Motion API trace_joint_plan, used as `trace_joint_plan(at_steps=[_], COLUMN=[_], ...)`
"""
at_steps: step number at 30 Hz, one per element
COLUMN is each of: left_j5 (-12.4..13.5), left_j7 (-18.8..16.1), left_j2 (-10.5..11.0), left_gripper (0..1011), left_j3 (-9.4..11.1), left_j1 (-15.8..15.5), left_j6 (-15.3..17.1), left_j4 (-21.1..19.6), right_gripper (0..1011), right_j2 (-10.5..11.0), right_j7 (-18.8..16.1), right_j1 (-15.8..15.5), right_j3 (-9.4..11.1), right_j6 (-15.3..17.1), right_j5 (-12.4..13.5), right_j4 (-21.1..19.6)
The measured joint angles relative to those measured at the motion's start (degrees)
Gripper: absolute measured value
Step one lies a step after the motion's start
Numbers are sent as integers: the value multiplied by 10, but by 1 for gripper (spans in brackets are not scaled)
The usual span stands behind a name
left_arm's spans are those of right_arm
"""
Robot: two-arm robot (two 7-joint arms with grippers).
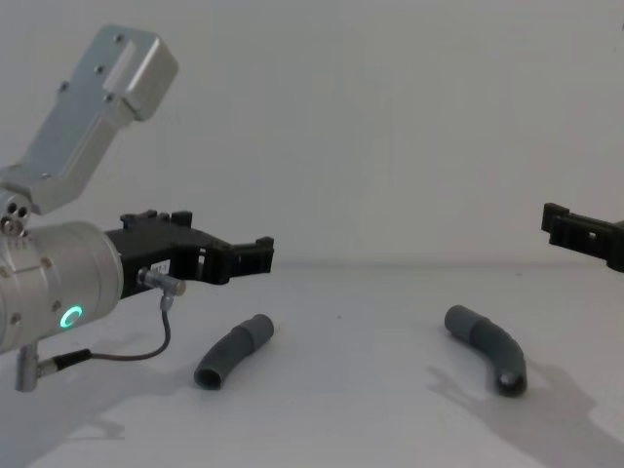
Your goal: Use both hands to pick up one end of the pipe from the table, align the ends, and insert them.
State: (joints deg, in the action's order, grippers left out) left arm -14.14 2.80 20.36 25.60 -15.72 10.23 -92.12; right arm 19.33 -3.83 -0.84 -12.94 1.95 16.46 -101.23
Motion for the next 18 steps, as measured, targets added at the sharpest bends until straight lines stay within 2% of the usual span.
trace_joint_plan(at_steps=[7, 18], left_j5=[-15, -26], left_j7=[6, 21], left_j2=[-14, -35], left_gripper=[1001, 1000], left_j3=[-4, -3], left_j1=[-23, -73], left_j6=[64, 136], left_j4=[19, 64], right_gripper=[1001, 1001], right_j2=[0, 0], right_j7=[0, 0], right_j1=[0, 0], right_j3=[0, 0], right_j6=[0, 0], right_j5=[0, 0], right_j4=[0, 0])
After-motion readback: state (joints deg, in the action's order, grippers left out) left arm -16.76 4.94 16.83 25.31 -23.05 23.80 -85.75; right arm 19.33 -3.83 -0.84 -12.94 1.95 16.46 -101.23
